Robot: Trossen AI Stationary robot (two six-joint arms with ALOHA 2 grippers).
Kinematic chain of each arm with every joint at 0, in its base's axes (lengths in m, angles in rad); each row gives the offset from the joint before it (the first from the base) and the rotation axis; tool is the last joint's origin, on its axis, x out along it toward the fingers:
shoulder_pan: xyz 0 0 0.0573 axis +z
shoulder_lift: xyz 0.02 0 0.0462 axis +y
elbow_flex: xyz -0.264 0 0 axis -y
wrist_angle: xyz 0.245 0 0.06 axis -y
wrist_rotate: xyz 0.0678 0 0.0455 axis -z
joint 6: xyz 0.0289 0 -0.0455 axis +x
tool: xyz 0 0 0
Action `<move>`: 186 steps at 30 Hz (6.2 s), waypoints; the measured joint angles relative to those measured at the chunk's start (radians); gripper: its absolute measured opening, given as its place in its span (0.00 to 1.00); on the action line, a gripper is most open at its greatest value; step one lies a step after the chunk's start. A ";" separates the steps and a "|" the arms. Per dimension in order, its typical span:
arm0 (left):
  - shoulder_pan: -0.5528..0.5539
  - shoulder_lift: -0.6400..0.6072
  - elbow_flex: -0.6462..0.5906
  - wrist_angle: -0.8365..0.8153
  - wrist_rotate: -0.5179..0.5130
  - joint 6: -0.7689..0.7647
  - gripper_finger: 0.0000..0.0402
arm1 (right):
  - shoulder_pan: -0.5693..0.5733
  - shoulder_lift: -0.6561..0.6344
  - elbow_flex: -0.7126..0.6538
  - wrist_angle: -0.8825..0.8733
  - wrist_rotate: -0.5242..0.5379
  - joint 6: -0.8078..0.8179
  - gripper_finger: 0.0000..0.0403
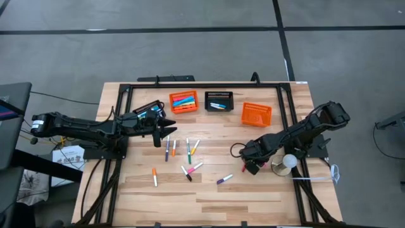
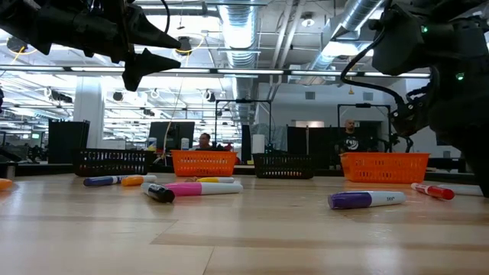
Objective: Pick & Place Markers
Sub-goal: Put the right small pink highlighter pen into the right black bin, then put the bottom small orange highlighter pen into the right black bin
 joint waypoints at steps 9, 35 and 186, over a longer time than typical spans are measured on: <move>0.000 0.000 0.000 0.000 0.000 0.000 0.47 | 0.001 -0.098 -0.006 -0.116 0.005 0.120 0.08; 0.000 0.000 0.000 0.015 0.000 0.000 0.47 | -0.115 -0.498 -0.002 0.291 0.192 0.068 0.07; 0.002 0.000 0.000 0.021 -0.099 -0.006 0.47 | -0.793 0.120 0.724 0.227 -0.047 -1.461 0.49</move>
